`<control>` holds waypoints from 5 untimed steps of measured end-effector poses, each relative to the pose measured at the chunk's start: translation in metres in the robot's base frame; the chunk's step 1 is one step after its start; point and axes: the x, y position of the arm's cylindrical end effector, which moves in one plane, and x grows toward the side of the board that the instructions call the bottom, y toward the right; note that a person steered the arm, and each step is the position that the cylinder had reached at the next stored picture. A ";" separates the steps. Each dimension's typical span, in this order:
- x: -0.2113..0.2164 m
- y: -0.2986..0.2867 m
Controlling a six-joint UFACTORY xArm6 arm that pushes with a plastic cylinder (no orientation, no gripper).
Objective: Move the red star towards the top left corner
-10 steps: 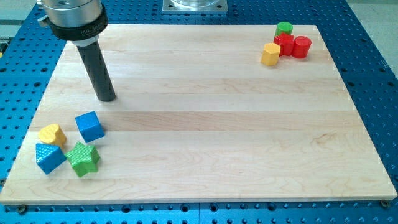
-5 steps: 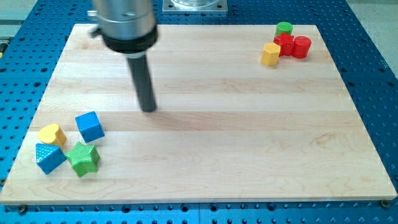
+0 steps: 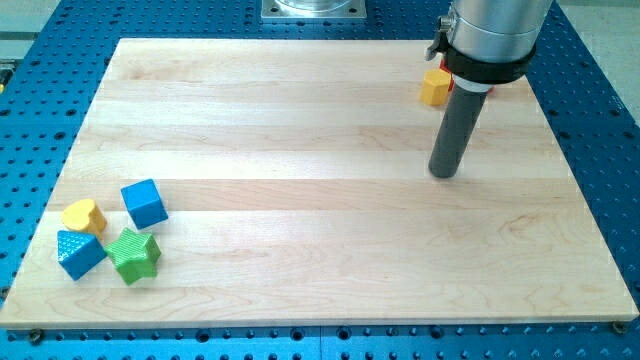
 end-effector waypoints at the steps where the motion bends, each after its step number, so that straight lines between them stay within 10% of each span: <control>1: 0.005 0.007; 5: -0.142 0.183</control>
